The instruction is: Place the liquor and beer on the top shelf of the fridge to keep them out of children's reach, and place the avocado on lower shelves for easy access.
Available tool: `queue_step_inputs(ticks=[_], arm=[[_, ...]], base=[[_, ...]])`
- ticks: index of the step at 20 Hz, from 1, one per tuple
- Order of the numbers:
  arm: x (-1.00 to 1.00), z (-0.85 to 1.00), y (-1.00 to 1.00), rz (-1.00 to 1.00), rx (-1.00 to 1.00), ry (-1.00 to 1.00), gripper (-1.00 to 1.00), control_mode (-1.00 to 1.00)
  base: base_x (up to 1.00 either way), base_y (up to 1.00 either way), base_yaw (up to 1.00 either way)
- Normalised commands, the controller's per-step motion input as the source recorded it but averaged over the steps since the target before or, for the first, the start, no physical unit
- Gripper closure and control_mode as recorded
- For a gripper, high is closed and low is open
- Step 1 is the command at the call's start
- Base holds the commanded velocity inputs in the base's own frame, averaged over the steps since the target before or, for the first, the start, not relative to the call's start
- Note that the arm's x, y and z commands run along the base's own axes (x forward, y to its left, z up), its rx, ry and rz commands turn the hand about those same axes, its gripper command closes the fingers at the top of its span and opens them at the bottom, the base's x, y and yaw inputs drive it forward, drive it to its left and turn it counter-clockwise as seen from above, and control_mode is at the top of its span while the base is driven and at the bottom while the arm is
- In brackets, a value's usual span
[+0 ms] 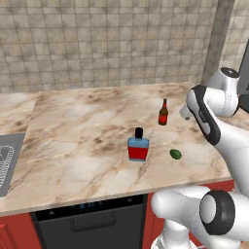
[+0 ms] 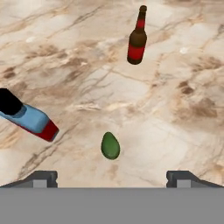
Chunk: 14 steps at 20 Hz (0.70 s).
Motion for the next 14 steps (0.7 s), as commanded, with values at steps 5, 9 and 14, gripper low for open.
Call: queue_step_inputs(ticks=[5,9,14], arm=[[0.57,-0.10,-0.16,0.00,0.00,0.00,-1.00,-1.00],[0.62,-0.06,0.00,0.00,0.00,0.00,-1.00,-1.00],[0.57,-0.11,0.00,0.00,0.00,0.00,-1.00,-1.00]], base=[[0.00,0.00,0.00],[0.00,0.00,0.00],[0.00,0.00,0.00]])
